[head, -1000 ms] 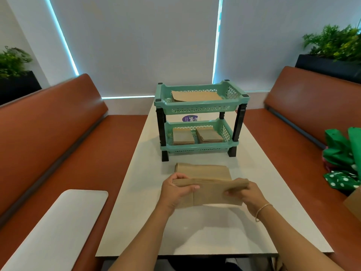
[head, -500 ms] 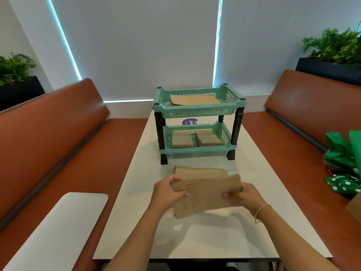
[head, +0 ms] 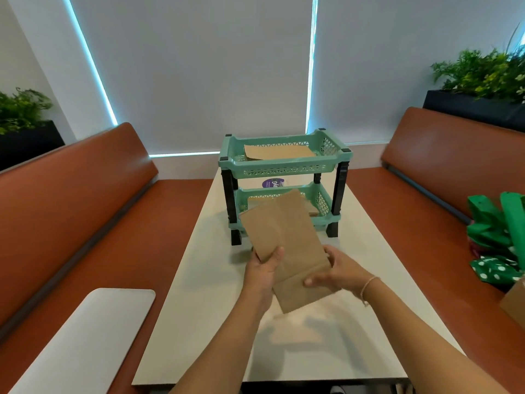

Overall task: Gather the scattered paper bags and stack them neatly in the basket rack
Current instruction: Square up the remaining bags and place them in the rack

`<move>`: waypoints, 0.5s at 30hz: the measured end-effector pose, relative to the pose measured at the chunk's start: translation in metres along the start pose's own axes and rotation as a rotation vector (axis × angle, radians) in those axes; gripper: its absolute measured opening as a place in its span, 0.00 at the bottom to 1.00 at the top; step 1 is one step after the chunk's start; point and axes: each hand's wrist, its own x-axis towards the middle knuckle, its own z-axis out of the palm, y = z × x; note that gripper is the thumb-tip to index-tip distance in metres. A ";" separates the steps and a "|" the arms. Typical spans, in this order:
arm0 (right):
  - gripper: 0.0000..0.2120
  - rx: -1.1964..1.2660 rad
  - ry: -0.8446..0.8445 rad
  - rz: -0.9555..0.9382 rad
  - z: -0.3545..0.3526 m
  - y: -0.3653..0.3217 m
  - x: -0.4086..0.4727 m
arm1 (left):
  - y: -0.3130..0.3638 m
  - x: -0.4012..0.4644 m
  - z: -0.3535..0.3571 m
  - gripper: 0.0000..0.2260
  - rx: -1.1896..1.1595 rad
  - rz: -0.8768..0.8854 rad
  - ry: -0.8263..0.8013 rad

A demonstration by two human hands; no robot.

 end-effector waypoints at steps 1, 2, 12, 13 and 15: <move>0.29 0.009 -0.054 0.003 0.002 0.003 -0.002 | -0.003 -0.002 0.002 0.13 -0.079 -0.016 -0.013; 0.24 0.012 -0.070 -0.011 0.003 0.005 -0.004 | -0.005 -0.003 0.002 0.12 -0.107 -0.023 -0.024; 0.14 -0.268 0.143 0.014 -0.042 0.021 -0.013 | 0.004 0.006 -0.072 0.11 0.300 0.039 -0.017; 0.14 -0.250 0.152 0.017 -0.041 0.024 -0.014 | 0.002 0.005 -0.074 0.12 0.387 0.033 -0.035; 0.15 -0.231 0.170 0.012 -0.036 0.029 -0.015 | -0.002 0.005 -0.073 0.14 0.459 0.014 -0.061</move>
